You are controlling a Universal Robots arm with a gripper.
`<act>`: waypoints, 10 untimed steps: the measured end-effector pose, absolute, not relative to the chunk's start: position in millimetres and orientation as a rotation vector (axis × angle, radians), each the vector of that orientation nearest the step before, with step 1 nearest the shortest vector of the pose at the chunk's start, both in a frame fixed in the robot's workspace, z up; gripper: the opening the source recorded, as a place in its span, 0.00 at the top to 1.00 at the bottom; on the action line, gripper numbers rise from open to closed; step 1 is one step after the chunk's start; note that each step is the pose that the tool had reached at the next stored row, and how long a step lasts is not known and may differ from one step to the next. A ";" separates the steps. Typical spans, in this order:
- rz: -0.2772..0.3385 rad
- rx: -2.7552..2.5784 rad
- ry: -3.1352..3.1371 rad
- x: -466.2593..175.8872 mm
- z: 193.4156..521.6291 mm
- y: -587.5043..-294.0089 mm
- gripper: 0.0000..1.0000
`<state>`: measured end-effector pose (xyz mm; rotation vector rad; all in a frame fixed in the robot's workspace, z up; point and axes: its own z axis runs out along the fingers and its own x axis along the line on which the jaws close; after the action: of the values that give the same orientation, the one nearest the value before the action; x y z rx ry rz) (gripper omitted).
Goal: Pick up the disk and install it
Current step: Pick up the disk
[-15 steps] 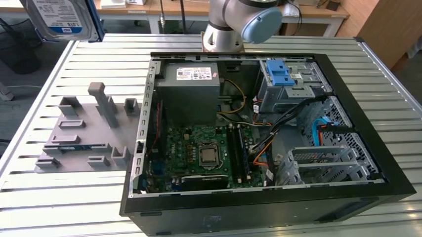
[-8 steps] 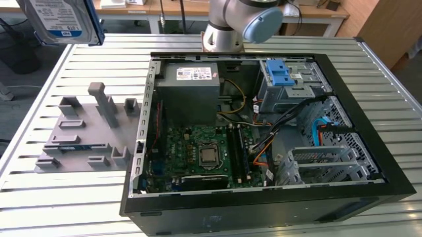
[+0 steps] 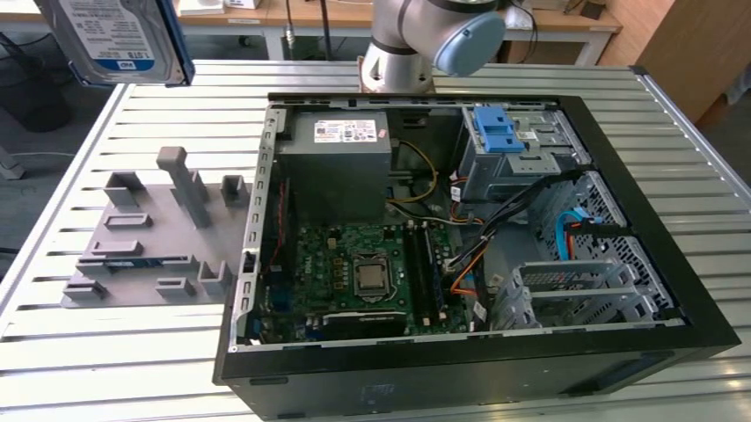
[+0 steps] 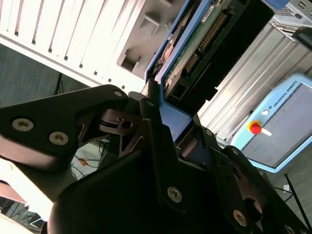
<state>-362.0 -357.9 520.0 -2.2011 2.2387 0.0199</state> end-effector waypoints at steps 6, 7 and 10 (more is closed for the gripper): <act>0.020 -2.201 2.239 -355.7 519.4 -362.0 0.64; 0.020 -2.201 2.239 -355.1 519.3 -362.4 0.64; 0.020 -2.201 2.239 -353.2 519.1 -363.6 0.64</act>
<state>-353.2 -363.6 519.1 -2.2011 2.2388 0.0199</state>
